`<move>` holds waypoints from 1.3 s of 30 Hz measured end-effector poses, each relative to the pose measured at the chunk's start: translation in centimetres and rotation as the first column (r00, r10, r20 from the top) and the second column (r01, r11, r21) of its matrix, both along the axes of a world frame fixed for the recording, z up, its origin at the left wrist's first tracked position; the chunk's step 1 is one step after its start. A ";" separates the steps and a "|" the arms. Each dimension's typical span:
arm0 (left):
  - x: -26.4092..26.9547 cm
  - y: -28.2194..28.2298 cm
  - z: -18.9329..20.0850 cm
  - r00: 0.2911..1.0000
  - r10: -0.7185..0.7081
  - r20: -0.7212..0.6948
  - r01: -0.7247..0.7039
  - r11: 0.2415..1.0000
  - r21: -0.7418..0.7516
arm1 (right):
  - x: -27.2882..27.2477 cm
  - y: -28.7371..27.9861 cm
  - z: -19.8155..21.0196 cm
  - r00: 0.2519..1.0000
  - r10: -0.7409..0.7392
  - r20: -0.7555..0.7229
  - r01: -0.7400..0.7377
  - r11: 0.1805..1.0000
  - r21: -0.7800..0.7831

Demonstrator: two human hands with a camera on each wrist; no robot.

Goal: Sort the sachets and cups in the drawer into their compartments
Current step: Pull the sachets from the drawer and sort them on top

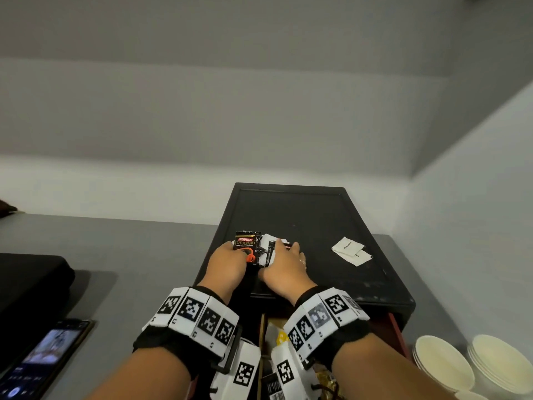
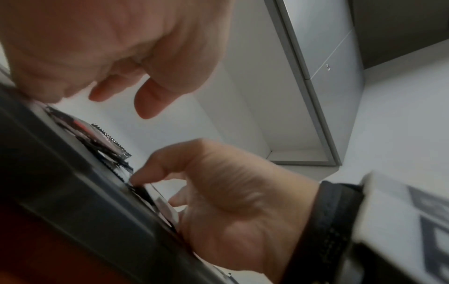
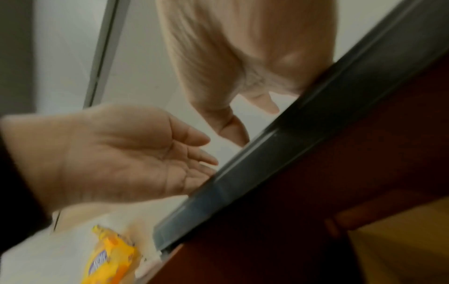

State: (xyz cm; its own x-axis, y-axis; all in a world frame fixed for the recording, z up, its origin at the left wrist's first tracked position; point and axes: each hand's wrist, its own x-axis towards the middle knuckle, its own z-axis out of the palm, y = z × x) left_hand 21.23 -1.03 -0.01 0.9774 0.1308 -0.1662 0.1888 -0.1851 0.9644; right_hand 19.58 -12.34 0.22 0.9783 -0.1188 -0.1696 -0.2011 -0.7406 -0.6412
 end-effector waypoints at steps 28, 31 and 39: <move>-0.9 1.8 -1.4 0.967 -0.196 -0.162 0.242 0.507 0.827 | 5.3 3.8 1.1 0.975 0.183 -0.126 -0.210 0.946 -0.246; -1.1 1.8 -1.3 0.965 -0.206 -0.165 0.249 0.506 0.826 | 4.8 3.2 1.9 0.987 0.156 -0.049 -0.161 0.981 -0.105; -2.1 2.2 -0.1 0.973 -0.198 -0.121 0.217 0.594 0.774 | -3.8 -3.1 4.0 0.986 -0.094 0.139 0.032 0.919 0.393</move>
